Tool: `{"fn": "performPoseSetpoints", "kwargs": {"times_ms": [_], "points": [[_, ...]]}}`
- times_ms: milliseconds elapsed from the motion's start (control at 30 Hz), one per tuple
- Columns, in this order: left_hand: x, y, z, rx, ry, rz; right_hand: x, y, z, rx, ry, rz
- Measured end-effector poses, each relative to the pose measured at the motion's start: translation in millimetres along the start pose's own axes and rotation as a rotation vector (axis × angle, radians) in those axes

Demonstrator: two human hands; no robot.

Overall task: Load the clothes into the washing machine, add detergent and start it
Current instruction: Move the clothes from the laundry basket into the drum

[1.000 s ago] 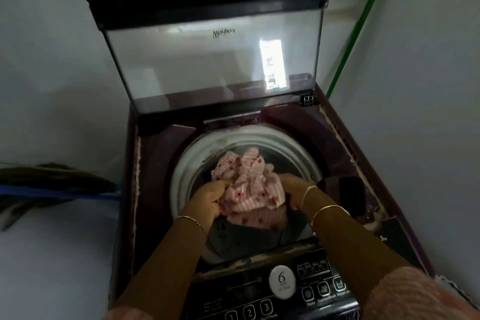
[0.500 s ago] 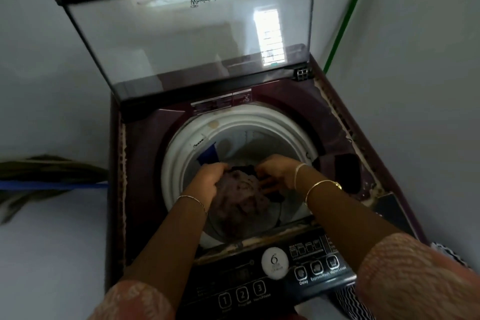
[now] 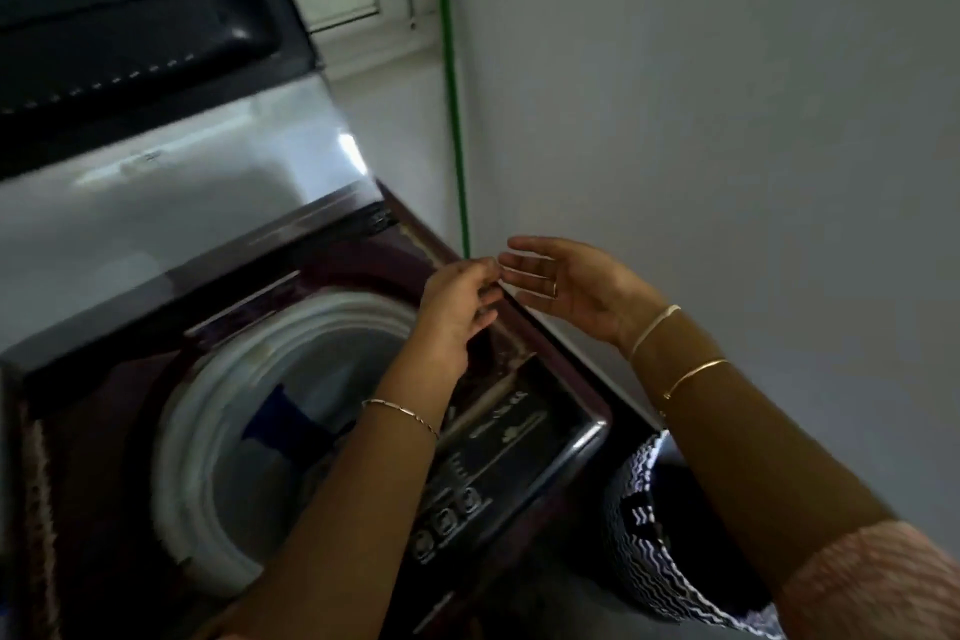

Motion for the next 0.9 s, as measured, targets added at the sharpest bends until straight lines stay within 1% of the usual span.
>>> {"fn": "performPoseSetpoints", "kwargs": {"times_ms": [100, 167, 333, 433, 533, 633, 733, 833, 900], "points": [[1, 83, -9, -0.021, 0.025, -0.090, 61, -68, -13, -0.045, -0.075, 0.099], [2, 137, -30, -0.034, 0.002, -0.132, 104, -118, -8, -0.089, -0.090, 0.181], [-1, 259, -121, -0.029, -0.144, -0.214, 203, -232, 33, -0.181, -0.057, 0.353], [-2, 309, -178, -0.039, -0.249, -0.219, 246, -284, 70, -0.255, 0.007, 0.424], [-6, 332, -229, -0.069, -0.348, -0.215, 276, -325, 103, -0.272, 0.076, 0.490], [-17, 338, -267, -0.094, -0.419, -0.191, 291, -365, 139, -0.304, 0.136, 0.551], [-34, 336, -307, -0.109, -0.504, -0.172, 298, -404, 178, -0.343, 0.208, 0.651], [-56, 323, -355, -0.195, -0.575, -0.143, 298, -439, 222, -0.298, 0.309, 0.752], [-76, 314, -395, -0.218, -0.619, -0.124, 287, -465, 260, -0.236, 0.380, 0.782]]}}
Point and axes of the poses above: each hand's wrist, its own x-axis away from the middle knuckle, its own y-axis out of the palm, z = x × y, the point moved 9 cm from there along -x, towards the middle knuckle, and after that the axes turned 14 degrees about -z, right-handed, at the moved point
